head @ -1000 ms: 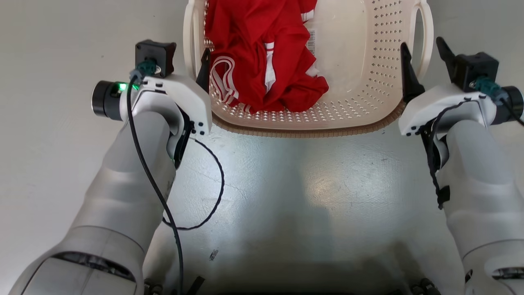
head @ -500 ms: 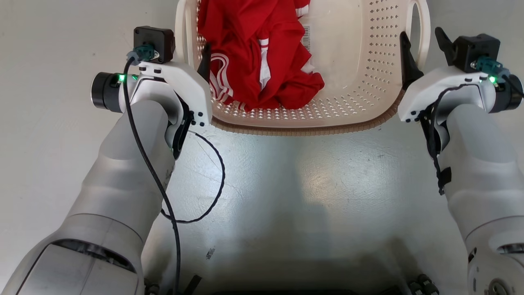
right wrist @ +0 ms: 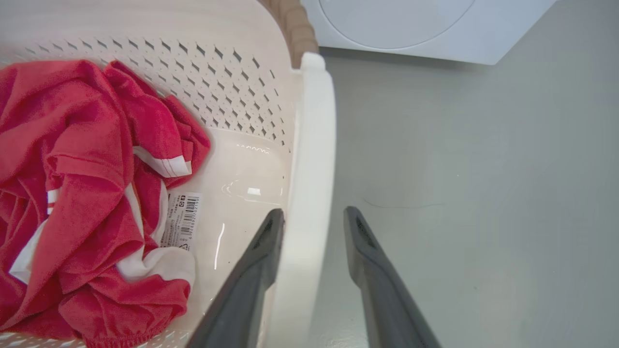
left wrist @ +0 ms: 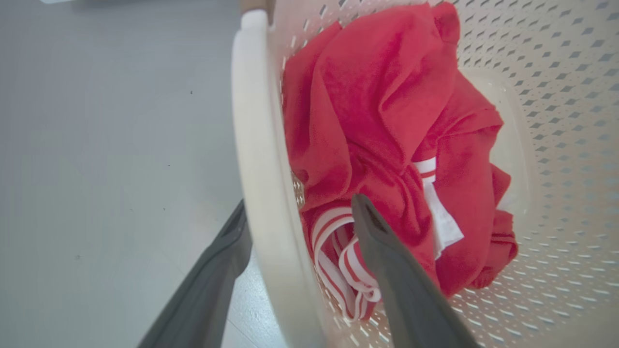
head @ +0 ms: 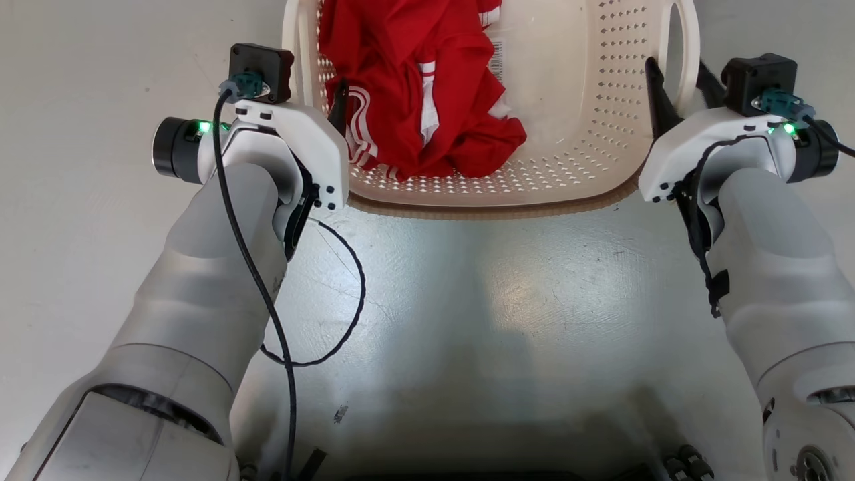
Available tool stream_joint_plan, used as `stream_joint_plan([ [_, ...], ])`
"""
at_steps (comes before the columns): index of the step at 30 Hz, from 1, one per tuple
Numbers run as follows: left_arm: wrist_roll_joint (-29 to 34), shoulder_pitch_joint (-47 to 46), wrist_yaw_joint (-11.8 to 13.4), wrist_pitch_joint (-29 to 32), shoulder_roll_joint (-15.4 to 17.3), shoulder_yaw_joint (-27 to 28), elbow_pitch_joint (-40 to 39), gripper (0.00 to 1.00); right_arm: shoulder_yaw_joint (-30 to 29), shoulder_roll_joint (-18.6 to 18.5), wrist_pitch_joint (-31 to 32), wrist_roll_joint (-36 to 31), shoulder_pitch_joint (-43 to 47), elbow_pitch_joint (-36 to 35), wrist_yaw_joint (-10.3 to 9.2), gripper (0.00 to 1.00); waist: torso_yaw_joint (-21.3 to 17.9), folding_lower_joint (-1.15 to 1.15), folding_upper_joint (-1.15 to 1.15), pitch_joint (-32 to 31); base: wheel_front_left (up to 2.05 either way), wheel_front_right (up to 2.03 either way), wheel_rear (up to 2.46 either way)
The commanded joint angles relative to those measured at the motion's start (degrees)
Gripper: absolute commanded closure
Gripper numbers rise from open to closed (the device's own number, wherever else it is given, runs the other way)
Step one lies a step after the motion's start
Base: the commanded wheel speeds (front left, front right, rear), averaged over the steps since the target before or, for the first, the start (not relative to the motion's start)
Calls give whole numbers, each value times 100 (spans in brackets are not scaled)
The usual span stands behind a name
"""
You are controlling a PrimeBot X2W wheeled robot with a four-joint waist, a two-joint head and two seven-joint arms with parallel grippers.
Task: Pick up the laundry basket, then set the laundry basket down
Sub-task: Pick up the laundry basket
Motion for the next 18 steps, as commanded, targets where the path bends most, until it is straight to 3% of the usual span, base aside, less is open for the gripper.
stream_joint_plan([
  [1, -40, -33, 39, -14, 147, 24, -10, 0, 105, 95, -60, 73, 83, 15, 24, 89, -1, 0, 0, 5, 0, 0, 0],
  [2, -53, -48, 44, -15, 147, -7, -4, 24, 137, 95, -61, 94, 77, 38, 24, 100, -3, 0, 0, 8, 0, 0, 0],
  [3, -46, -66, 47, -25, 147, -55, 0, 59, 181, 95, -61, 116, 71, 70, 24, 100, -9, 0, 0, 12, 0, 0, 0],
  [5, -15, -91, 91, -78, 147, -143, 19, 100, 243, 95, -61, 209, 65, 124, 24, 100, -30, 0, 0, 1, 0, 0, 0],
  [18, -463, 210, 237, 7, 147, -566, -104, 100, 1044, 95, -62, 956, 265, 356, 24, 100, -23, 0, 0, -324, 0, 0, 0],
])
